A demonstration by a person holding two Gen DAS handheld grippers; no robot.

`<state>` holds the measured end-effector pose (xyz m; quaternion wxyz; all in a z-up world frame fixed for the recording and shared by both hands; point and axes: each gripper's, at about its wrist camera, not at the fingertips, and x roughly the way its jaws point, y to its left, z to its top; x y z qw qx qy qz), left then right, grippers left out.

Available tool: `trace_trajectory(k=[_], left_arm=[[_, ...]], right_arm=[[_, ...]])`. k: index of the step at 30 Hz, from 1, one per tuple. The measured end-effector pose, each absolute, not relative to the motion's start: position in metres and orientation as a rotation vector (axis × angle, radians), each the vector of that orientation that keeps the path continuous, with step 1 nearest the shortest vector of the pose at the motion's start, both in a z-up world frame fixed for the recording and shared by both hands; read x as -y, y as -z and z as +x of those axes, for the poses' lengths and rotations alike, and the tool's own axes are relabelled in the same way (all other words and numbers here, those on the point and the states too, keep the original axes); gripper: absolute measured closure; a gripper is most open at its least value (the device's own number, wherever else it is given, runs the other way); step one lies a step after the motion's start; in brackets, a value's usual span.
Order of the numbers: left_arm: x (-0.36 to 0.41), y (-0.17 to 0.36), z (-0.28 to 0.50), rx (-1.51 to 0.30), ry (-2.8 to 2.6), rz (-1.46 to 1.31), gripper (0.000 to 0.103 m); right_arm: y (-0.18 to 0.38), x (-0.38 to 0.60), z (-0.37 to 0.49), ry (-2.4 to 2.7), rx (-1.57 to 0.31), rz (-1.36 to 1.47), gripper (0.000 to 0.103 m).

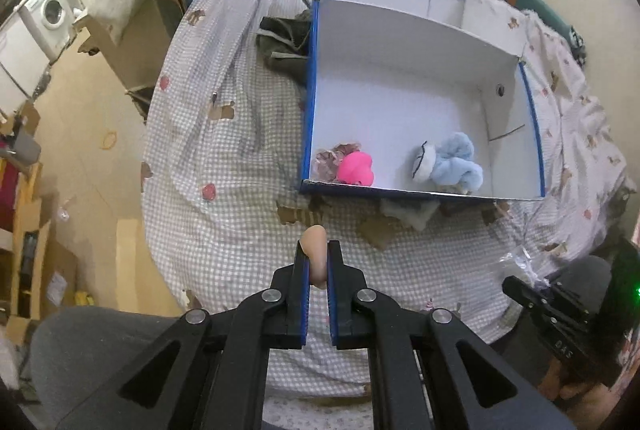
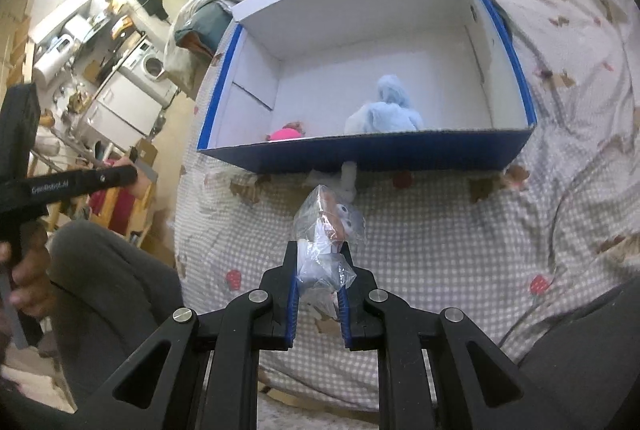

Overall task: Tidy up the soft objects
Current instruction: 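Carry the plastic bag and tan tube over the box with both grippers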

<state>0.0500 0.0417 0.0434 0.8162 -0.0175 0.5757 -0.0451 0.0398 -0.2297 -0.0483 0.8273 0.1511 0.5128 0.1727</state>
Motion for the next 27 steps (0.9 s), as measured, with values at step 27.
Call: trace_trajectory(k=[27], left_arm=[[0.035,0.019,0.144,-1.059,0.253,0.053,0.096]], right_arm=[[0.05,0.197,0.133,-0.399,-0.961,0.109,0.085]])
